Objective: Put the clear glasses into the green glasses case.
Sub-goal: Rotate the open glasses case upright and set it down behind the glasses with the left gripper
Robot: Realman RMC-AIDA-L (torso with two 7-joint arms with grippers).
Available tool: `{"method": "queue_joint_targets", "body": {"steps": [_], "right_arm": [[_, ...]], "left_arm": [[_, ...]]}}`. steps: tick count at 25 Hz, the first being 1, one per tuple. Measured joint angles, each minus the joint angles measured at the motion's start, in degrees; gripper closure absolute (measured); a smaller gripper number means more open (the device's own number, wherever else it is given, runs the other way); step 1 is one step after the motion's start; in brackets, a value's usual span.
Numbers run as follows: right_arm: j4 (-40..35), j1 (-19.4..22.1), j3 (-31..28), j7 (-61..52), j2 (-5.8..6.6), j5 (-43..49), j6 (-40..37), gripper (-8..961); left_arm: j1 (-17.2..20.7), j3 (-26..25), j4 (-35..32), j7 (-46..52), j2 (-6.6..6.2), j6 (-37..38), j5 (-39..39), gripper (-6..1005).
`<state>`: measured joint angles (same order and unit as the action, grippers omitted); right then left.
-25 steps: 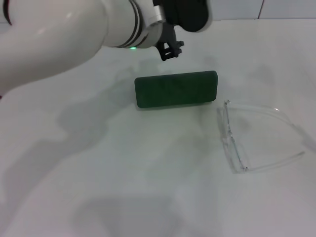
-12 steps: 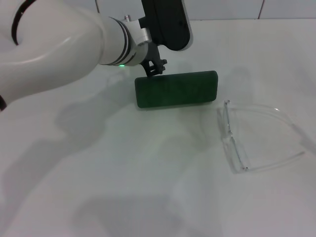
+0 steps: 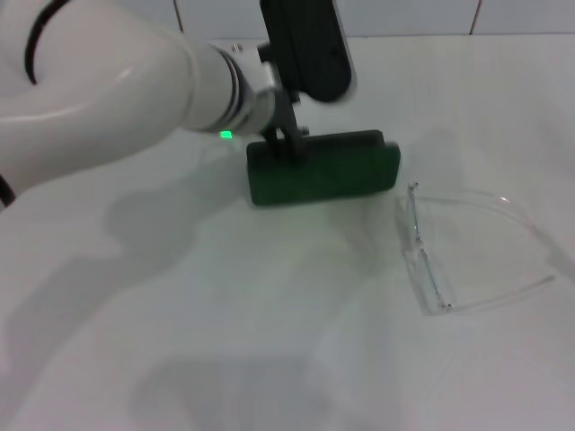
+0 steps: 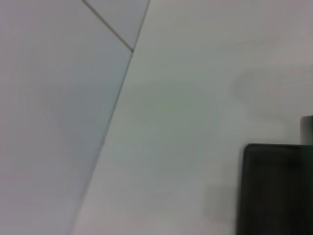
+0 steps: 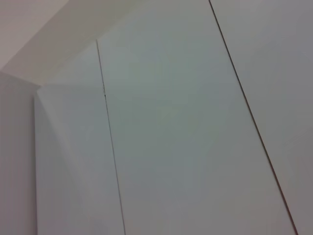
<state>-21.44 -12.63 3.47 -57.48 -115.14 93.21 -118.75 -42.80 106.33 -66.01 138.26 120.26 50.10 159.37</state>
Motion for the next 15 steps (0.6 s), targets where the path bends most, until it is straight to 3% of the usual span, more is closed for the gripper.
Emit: {"method": "queue_joint_targets", "body": {"steps": [15], "right_arm": [[0.0,0.2,-0.3,0.0,0.00,-0.3,-0.1,99]], "left_arm": [[6.0,3.7,-11.9,0.4,0.03,4.8,-0.2,592]]}}
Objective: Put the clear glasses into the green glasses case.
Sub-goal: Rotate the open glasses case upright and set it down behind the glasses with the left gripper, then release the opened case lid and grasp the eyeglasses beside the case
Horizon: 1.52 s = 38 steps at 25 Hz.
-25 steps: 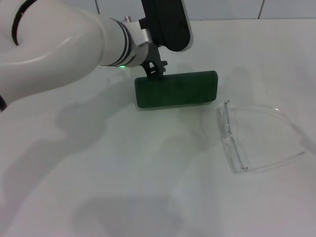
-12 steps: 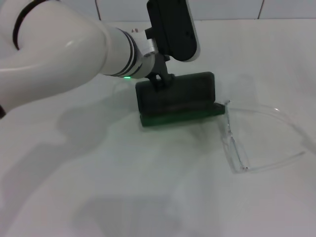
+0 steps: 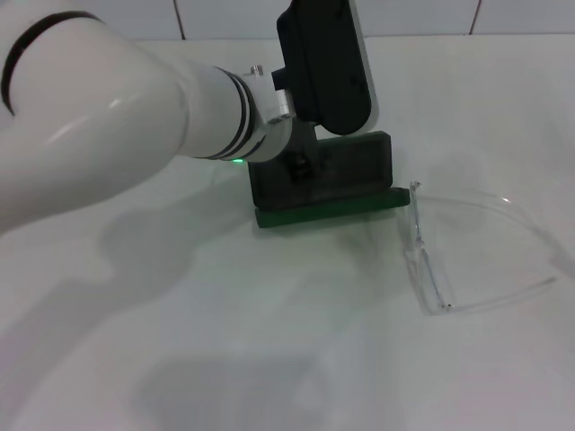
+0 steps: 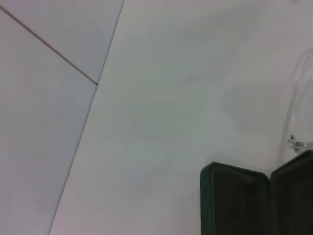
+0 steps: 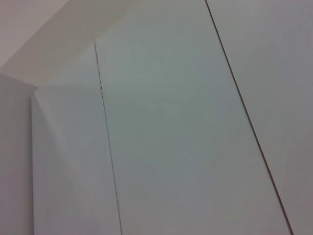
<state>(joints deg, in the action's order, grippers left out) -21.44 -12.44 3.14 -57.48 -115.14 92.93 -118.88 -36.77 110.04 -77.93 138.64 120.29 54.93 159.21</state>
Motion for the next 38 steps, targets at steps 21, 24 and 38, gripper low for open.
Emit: {"method": "queue_joint_targets", "body": {"steps": [21,24,38], "right_arm": [[0.0,-0.2,0.2,0.0,0.00,0.0,-0.2,101],[0.0,-0.3,0.2,0.0,0.00,-0.1,-0.2,102],[-1.0,-0.4,1.4,0.0,0.29,1.2,0.9,108]], "left_arm": [[1.9,1.6,-0.9,0.1,-0.18,7.0,-7.4,593],[1.9,1.3,-1.2,0.1,-0.20,8.7,-8.4,593],[5.9,-7.5,-10.6,-2.2,-0.40,19.7,-19.4,594]]}}
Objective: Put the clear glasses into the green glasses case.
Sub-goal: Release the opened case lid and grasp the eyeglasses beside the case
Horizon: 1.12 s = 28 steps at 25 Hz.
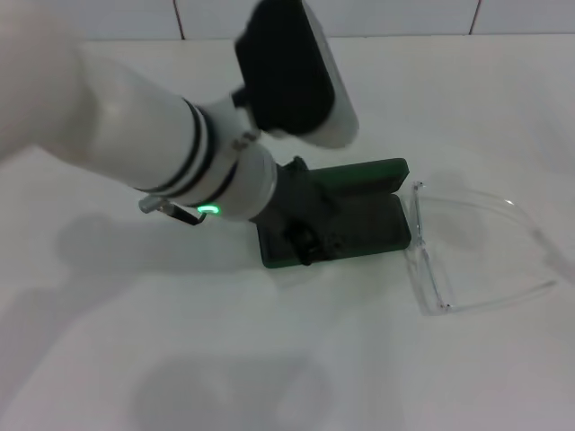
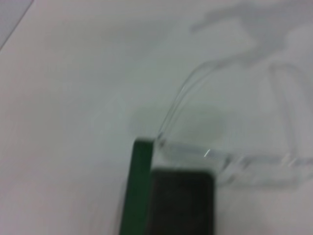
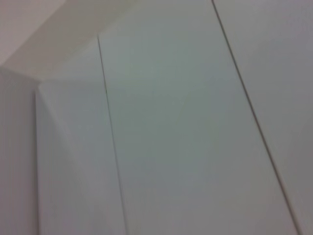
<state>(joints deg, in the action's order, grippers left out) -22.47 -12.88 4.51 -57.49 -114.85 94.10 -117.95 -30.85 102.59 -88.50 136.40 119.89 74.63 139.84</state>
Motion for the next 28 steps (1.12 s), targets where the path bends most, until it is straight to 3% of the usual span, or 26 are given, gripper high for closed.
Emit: {"method": "queue_joint_targets", "body": {"steps": [6,9,11,16,21,28], "right_arm": [[-7.4,-2.9,11.6,-9.9,2.05,3.7,4.8,111],[-13.3,-4.3,19.9,-19.2,2.34,3.9,9.0,112],[-20.9,-5.2,29.2,-31.1,2.34,4.4,13.2,113],[-33.3,-8.0,39.1,-51.3,2.04,9.8,15.3,120],[-42.9,-14.3,48.2,-70.0,1.55,20.4,15.3,126],[-52.1,-22.4,53.6,-91.0,-0.25,34.9,15.2,130]], "left_arm": [[2.3,-13.8,-6.1,-5.3,-0.02,10.2,-17.7,594],[4.0,-22.5,-6.1,-10.1,-0.07,14.9,-28.8,594],[5.8,-27.6,-5.8,-13.1,-0.09,17.3,-34.5,594],[9.0,-31.1,-5.8,-16.9,-0.25,19.2,-36.5,595],[10.9,-31.3,-5.3,-21.0,-0.25,19.7,-36.7,595],[11.4,-34.9,-0.9,-28.5,-0.27,19.9,-39.3,595]]}}
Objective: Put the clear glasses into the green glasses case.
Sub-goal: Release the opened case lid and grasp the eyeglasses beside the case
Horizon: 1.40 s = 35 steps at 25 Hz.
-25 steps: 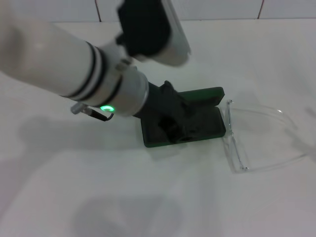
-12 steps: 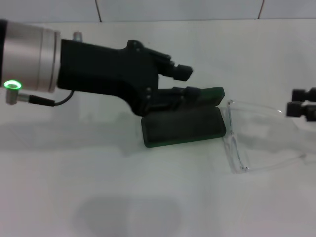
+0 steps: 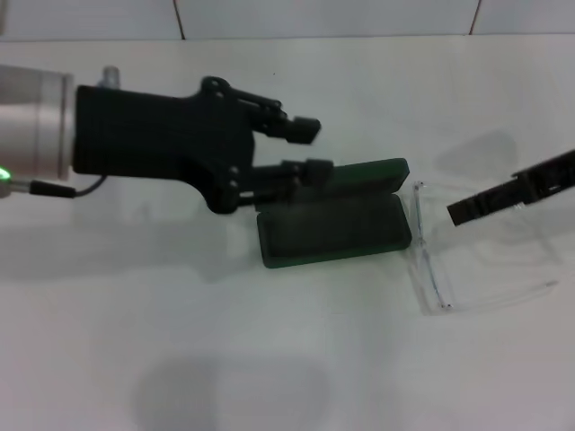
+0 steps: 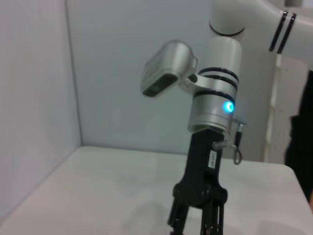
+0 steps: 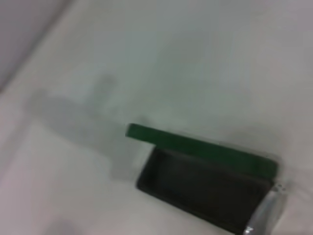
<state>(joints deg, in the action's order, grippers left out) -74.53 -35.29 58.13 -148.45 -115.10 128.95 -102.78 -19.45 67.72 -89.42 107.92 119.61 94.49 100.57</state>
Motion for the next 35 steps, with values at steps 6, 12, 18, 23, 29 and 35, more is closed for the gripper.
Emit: {"method": "queue_joint_targets", "body": {"steps": [6,12,18,23,29,35], "right_arm": [[0.5,-6.3,2.8,-12.8,0.83,6.4,-1.3,139],[6.5,-11.7,6.7,-14.0,-0.20,16.6,-1.8,170],[8.3,-11.8,10.4,-14.1,-0.46,18.5,1.7,208],[9.0,-11.8,10.7,-14.1,-0.77,16.7,3.3,239],[10.4,-12.2,11.0,-14.0,-0.83,15.6,5.2,257],[14.6,-13.8,12.9,-13.6,-0.83,14.6,8.9,263]], "left_arm": [[-0.5,-2.6,1.2,-4.5,-0.20,1.5,-0.8,595],[-1.7,-2.7,1.0,-4.8,-0.29,2.5,-0.9,596],[-2.9,-2.6,2.2,-6.8,-0.20,2.5,-0.9,596],[-3.7,-2.4,2.5,-7.6,-0.36,2.9,-1.0,596],[-4.1,-2.1,2.8,-7.7,-0.50,3.0,-1.1,597],[-3.4,-1.1,3.2,-7.8,-0.21,3.0,-1.1,597]]}}
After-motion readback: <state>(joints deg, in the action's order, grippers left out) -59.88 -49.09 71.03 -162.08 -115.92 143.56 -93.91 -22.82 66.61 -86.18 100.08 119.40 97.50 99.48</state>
